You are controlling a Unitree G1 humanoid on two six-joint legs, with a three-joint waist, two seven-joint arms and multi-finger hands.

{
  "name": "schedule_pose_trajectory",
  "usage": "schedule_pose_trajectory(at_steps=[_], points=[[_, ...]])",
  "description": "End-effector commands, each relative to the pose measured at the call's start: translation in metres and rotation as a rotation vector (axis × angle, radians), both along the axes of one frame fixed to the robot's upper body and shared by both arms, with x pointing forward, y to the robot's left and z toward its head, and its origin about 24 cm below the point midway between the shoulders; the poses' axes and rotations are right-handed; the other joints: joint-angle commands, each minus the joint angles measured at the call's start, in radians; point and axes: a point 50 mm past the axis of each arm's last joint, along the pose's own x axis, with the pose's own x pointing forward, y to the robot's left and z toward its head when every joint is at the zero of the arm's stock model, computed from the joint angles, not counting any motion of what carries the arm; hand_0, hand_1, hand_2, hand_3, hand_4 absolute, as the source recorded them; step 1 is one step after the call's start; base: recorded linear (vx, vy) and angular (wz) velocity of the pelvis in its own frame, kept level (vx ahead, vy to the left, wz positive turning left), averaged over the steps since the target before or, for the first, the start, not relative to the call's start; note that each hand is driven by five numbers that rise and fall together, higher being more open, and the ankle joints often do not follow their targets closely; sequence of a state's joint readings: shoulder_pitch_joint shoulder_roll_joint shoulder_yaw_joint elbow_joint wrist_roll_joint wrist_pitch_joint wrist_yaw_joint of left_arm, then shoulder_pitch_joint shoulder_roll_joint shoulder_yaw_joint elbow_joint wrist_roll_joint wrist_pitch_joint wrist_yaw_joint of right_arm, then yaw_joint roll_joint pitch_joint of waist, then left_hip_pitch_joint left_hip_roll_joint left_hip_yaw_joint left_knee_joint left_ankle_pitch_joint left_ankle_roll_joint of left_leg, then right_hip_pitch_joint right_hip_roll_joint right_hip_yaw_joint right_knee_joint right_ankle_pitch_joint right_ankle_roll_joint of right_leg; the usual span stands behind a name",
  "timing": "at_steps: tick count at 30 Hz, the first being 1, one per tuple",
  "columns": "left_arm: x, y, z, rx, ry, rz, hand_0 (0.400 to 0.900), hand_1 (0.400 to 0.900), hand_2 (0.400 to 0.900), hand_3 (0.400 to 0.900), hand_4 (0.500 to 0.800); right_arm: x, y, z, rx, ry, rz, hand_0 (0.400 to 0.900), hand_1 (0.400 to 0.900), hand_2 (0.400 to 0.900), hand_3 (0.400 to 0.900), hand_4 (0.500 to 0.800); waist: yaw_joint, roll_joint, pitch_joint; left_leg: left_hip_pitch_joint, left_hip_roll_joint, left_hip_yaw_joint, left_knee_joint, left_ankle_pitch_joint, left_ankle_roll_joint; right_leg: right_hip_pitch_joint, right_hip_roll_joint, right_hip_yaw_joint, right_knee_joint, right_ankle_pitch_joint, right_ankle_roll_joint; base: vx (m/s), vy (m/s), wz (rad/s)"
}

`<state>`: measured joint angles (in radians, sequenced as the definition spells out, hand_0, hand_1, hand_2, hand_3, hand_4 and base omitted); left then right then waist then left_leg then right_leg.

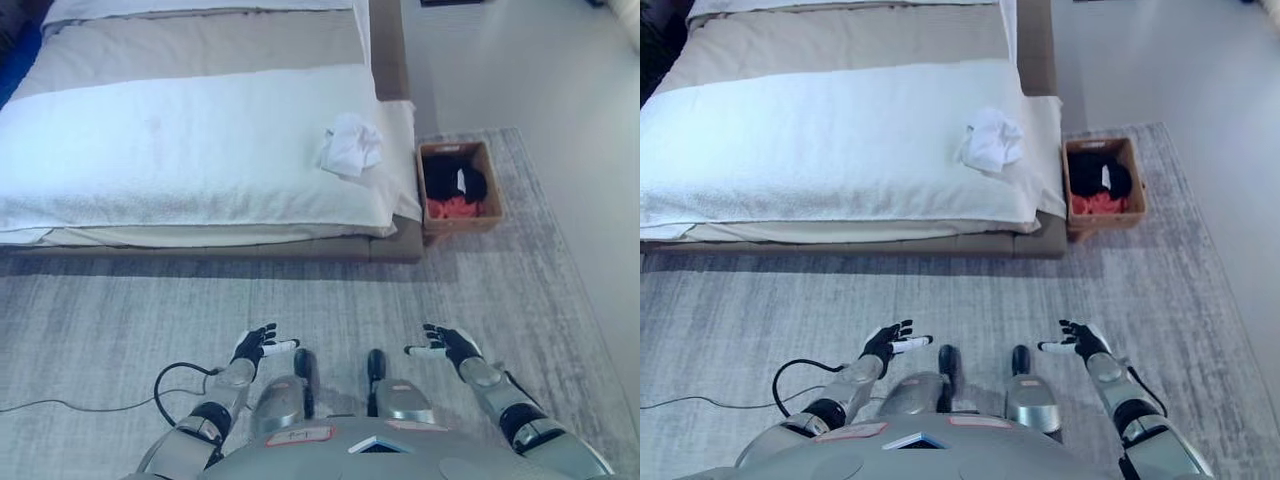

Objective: Put the clothes on the bed into the basket.

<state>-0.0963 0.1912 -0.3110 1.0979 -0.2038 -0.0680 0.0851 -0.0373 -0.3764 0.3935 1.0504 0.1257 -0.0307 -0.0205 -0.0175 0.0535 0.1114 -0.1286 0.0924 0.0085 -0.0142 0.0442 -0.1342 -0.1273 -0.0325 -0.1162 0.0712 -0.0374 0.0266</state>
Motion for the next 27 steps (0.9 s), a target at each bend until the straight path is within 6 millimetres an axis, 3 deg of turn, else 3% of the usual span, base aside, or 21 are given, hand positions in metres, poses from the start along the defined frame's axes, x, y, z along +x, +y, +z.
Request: schedule_pose_trajectory(at_steps=[1, 4, 6, 8, 10, 13, 15, 18, 23, 25, 27], points=[[0.010, 0.012, 0.008, 0.050, -0.076, 0.027, 0.900, 0.900, 0.900, 0.900, 0.800, 0.036, 0.002, 0.017, 0.013, -0.162, 0.014, 0.900, 0.900, 0.900, 0.900, 0.800, 0.016, -0.030, -0.040, -0.181, -0.008, 0.007, -0.063, 0.154, 0.014, 0.296, -0.011, 0.040, -0.158, -0.100, 0.034, 0.38, 0.209, -0.63], [0.010, 0.020, 0.009, 0.071, -0.076, 0.053, 0.900, 0.900, 0.900, 0.900, 0.800, 0.033, 0.009, 0.014, 0.044, -0.151, -0.004, 0.900, 0.900, 0.900, 0.900, 0.800, 0.023, -0.050, -0.075, -0.208, -0.037, 0.012, 0.036, 0.145, 0.039, 0.342, -0.066, 0.043, -0.147, -0.126, 0.057, 0.43, 0.272, -0.28], [0.012, 0.026, 0.011, 0.084, -0.085, 0.063, 0.900, 0.900, 0.900, 0.900, 0.800, 0.024, 0.015, 0.008, 0.081, -0.135, -0.064, 0.900, 0.900, 0.900, 0.900, 0.800, 0.024, -0.075, -0.105, -0.193, -0.071, 0.033, 0.083, 0.094, 0.081, 0.310, -0.121, 0.052, -0.004, -0.125, 0.077, 0.52, 0.315, -0.12], [0.014, 0.030, 0.013, 0.091, -0.093, 0.059, 0.900, 0.900, 0.900, 0.900, 0.800, 0.027, 0.021, 0.008, 0.102, -0.139, -0.044, 0.900, 0.900, 0.900, 0.900, 0.800, 0.026, -0.081, -0.113, -0.164, -0.089, 0.038, 0.074, 0.064, 0.115, 0.189, -0.146, 0.081, 0.204, -0.054, 0.075, 0.34, 0.314, -0.16], [0.022, 0.029, 0.018, 0.090, -0.118, 0.036, 0.900, 0.900, 0.900, 0.900, 0.800, 0.033, 0.027, 0.011, 0.115, -0.161, -0.024, 0.900, 0.900, 0.900, 0.900, 0.800, 0.014, -0.078, -0.098, -0.121, -0.128, 0.037, 0.039, 0.054, 0.150, 0.079, -0.159, 0.098, 0.440, 0.107, 0.069, 0.23, 0.353, 0.04], [0.024, 0.032, 0.020, 0.094, -0.124, 0.020, 0.900, 0.900, 0.900, 0.900, 0.800, 0.036, 0.035, 0.013, 0.141, -0.179, -0.008, 0.900, 0.900, 0.900, 0.900, 0.800, -0.003, -0.059, -0.075, -0.004, -0.166, 0.041, -0.044, 0.026, 0.183, -0.024, -0.199, 0.035, 0.610, 0.153, 0.064, 0.28, 0.327, -0.06], [0.023, 0.035, 0.019, 0.097, -0.115, 0.035, 0.900, 0.900, 0.900, 0.900, 0.800, 0.036, 0.038, 0.014, 0.147, -0.185, 0.008, 0.900, 0.900, 0.900, 0.900, 0.800, -0.008, -0.054, -0.060, 0.048, -0.162, 0.035, -0.073, 0.014, 0.181, -0.065, -0.216, -0.022, 0.527, 0.103, 0.051, 0.29, 0.149, 0.00], [0.021, 0.032, 0.017, 0.087, -0.099, 0.026, 0.900, 0.900, 0.900, 0.900, 0.800, 0.036, 0.037, 0.014, 0.144, -0.188, 0.006, 0.900, 0.900, 0.900, 0.900, 0.800, -0.014, -0.049, -0.036, 0.072, -0.152, 0.019, -0.073, -0.005, 0.170, -0.107, -0.203, -0.066, 0.356, 0.079, 0.056, 0.22, 0.000, 0.14], [0.024, 0.032, 0.016, 0.098, -0.093, 0.016, 0.900, 0.900, 0.900, 0.900, 0.800, 0.047, 0.040, 0.021, 0.148, -0.233, 0.011, 0.900, 0.900, 0.900, 0.900, 0.800, -0.035, -0.084, 0.000, 0.110, -0.140, 0.017, -0.073, -0.047, 0.123, -0.175, -0.181, -0.040, -0.109, 0.230, 0.139, 0.24, -0.134, 0.20], [0.027, 0.033, 0.019, 0.096, -0.108, 0.028, 0.900, 0.900, 0.900, 0.900, 0.800, 0.052, 0.042, 0.024, 0.153, -0.254, 0.012, 0.900, 0.900, 0.900, 0.900, 0.800, -0.036, -0.101, 0.008, 0.124, -0.137, 0.011, -0.073, -0.062, 0.107, -0.175, -0.186, -0.053, -0.154, 0.255, 0.156, 0.28, -0.195, 0.38], [0.031, 0.030, 0.020, 0.094, -0.116, 0.013, 0.900, 0.900, 0.900, 0.900, 0.800, 0.053, 0.039, 0.024, 0.150, -0.260, -0.005, 0.900, 0.900, 0.900, 0.900, 0.800, -0.039, -0.113, -0.002, 0.132, -0.136, -0.012, -0.073, -0.085, 0.095, -0.151, -0.188, -0.043, -0.153, 0.252, 0.149, 0.29, -0.244, 0.63]])
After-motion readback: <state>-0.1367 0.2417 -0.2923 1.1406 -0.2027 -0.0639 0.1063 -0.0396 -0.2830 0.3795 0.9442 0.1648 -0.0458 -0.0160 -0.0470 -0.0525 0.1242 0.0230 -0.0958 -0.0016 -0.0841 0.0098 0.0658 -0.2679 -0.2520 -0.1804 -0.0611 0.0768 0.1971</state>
